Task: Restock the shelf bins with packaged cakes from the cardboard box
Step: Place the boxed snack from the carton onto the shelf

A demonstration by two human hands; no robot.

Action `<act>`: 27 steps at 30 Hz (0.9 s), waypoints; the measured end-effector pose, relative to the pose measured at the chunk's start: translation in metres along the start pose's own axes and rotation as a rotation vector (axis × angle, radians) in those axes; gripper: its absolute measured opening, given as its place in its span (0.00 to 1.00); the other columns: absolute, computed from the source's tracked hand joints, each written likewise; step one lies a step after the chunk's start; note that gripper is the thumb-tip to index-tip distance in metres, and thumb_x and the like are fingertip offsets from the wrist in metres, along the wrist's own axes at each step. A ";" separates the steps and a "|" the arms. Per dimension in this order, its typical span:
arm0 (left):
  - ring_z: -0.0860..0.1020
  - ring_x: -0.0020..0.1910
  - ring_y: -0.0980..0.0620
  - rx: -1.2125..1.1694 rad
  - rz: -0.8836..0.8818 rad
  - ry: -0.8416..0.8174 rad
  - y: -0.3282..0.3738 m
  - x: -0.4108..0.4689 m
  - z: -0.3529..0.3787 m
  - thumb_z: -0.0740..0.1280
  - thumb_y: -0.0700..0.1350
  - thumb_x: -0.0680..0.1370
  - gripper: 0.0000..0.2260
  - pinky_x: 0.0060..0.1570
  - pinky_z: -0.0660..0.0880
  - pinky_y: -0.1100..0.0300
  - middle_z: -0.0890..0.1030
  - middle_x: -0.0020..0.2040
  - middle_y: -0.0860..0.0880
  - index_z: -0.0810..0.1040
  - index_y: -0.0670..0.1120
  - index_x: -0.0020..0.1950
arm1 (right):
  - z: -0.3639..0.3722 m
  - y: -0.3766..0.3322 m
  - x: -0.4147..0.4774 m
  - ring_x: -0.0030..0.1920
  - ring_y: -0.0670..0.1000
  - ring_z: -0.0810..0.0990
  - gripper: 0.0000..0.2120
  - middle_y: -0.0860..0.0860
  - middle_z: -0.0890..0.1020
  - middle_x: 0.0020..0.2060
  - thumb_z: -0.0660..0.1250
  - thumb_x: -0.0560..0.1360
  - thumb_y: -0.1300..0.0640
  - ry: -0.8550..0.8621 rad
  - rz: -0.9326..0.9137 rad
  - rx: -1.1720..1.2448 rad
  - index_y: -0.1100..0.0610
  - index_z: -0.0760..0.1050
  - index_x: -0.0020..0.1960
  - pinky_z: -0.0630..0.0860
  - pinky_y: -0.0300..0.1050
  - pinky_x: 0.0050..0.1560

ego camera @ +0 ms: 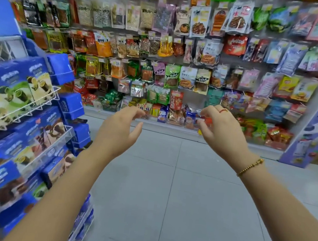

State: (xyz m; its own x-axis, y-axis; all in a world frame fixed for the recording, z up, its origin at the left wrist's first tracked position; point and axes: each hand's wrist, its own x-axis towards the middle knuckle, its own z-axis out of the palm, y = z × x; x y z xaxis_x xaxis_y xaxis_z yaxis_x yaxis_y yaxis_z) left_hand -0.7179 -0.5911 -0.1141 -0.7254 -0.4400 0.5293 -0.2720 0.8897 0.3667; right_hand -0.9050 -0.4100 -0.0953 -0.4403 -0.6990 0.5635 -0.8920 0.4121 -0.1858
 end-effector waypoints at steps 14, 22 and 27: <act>0.75 0.55 0.57 0.052 -0.192 0.000 -0.129 0.191 0.119 0.64 0.44 0.79 0.14 0.55 0.70 0.61 0.78 0.57 0.53 0.74 0.47 0.65 | 0.183 0.110 0.209 0.49 0.55 0.75 0.10 0.54 0.77 0.48 0.61 0.79 0.55 -0.133 -0.090 0.081 0.58 0.74 0.57 0.69 0.47 0.45; 0.78 0.53 0.52 0.026 -0.412 0.110 -0.212 0.286 0.181 0.63 0.48 0.77 0.14 0.55 0.75 0.52 0.80 0.54 0.50 0.76 0.45 0.61 | 0.277 0.175 0.349 0.51 0.54 0.74 0.12 0.53 0.76 0.51 0.59 0.80 0.52 -0.246 -0.228 0.077 0.56 0.72 0.58 0.72 0.49 0.50; 0.78 0.52 0.52 0.001 -0.609 0.206 -0.270 0.326 0.200 0.67 0.39 0.77 0.13 0.53 0.74 0.54 0.81 0.54 0.49 0.76 0.46 0.62 | 0.339 0.185 0.435 0.49 0.57 0.75 0.13 0.55 0.76 0.48 0.60 0.79 0.51 -0.315 -0.304 0.111 0.57 0.73 0.58 0.72 0.51 0.47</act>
State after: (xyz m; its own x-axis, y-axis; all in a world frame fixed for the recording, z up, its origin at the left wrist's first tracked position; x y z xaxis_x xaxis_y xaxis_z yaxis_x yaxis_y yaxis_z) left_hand -1.0071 -0.9505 -0.1938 -0.3040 -0.8809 0.3627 -0.5978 0.4728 0.6473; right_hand -1.2964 -0.8362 -0.1574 -0.1505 -0.9296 0.3363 -0.9837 0.1070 -0.1446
